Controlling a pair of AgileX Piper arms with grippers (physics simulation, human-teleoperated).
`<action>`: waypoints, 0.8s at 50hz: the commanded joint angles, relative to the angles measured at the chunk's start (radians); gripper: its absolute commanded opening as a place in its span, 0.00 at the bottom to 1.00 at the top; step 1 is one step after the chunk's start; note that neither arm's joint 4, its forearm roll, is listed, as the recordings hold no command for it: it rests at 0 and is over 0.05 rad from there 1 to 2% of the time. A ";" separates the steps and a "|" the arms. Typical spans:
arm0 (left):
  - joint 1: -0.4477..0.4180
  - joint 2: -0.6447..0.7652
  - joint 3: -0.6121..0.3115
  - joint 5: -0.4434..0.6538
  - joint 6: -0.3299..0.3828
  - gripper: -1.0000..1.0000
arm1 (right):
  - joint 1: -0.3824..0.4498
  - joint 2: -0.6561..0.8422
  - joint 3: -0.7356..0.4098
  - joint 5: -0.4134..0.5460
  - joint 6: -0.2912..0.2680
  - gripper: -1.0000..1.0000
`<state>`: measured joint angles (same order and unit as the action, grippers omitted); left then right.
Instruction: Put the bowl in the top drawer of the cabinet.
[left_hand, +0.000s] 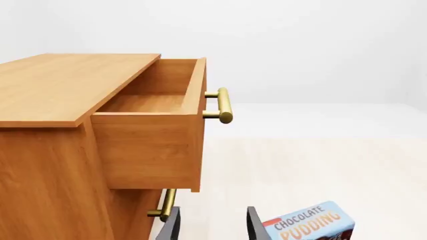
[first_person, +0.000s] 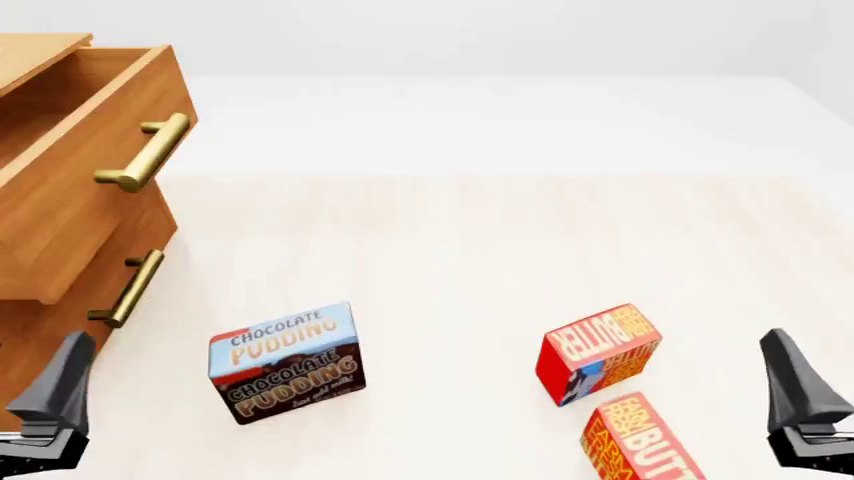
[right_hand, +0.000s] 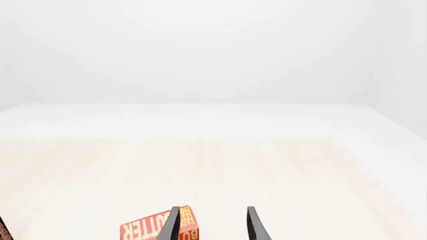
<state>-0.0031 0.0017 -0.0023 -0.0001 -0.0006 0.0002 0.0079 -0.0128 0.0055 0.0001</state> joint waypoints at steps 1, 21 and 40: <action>-0.003 0.003 -0.003 0.002 -0.002 1.00 | -0.002 0.002 -0.009 0.007 -0.003 1.00; -0.052 0.213 -0.066 0.025 -0.126 1.00 | 0.004 -0.004 0.006 -0.001 0.001 1.00; -0.282 0.172 -0.321 0.480 -0.004 1.00 | 0.011 0.011 -0.025 0.019 0.001 1.00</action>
<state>-0.1860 0.1641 -0.2320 0.3130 -0.0532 0.0088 0.0155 -0.0332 0.0218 0.0025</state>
